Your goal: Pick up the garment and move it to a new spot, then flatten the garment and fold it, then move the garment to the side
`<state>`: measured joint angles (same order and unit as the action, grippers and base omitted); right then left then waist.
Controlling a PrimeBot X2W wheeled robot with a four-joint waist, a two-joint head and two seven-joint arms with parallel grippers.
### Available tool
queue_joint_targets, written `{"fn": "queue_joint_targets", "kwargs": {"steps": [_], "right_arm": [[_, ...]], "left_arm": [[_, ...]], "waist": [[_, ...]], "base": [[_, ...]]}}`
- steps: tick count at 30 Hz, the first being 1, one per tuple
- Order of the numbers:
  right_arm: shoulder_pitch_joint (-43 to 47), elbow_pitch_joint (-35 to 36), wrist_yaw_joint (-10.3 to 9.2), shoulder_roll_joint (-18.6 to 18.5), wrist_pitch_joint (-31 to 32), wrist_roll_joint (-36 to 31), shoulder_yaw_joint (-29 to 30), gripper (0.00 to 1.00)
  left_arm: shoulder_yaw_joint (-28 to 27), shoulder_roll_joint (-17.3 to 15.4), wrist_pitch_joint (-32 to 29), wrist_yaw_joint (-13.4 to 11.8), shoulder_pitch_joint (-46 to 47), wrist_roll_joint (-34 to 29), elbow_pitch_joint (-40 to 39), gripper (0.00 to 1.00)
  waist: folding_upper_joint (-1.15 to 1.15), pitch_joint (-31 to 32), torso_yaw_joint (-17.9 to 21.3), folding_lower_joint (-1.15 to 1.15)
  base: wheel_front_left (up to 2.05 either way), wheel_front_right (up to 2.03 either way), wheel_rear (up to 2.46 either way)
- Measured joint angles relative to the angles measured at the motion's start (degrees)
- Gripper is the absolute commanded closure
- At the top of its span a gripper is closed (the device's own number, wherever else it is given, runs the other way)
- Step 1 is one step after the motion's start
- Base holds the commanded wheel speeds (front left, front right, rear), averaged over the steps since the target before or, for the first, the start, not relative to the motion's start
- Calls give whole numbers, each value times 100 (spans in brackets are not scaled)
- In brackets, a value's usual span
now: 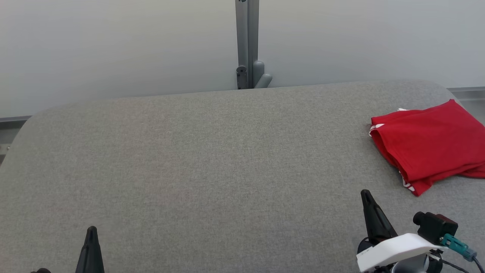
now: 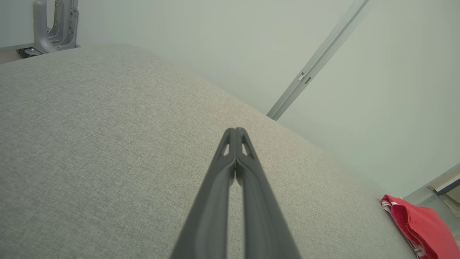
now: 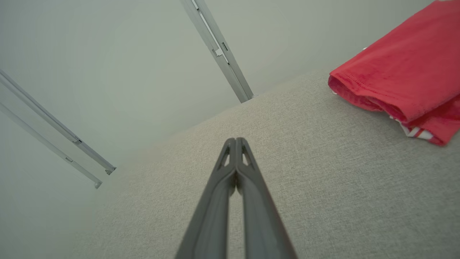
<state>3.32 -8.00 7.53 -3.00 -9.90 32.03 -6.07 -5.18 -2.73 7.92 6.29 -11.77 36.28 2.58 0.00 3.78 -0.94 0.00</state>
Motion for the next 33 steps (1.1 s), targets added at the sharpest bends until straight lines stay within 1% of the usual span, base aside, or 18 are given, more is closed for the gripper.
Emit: {"fn": "queue_joint_targets", "kwargs": {"steps": [20, 33], "right_arm": [[-533, -409, -1, 3, 330, 1858, -226, 100], [-788, -606, -4, 5, 486, 2764, -335, 100]], "left_arm": [[-476, 1, -460, 30, 14, 1742, -77, 100], [-714, 2, -684, 37, 43, 2557, -115, 100]], "waist": [[0, -83, 18, 0], [0, -132, 28, 0]], "base": [[0, 0, 0], [0, 0, 0]]}}
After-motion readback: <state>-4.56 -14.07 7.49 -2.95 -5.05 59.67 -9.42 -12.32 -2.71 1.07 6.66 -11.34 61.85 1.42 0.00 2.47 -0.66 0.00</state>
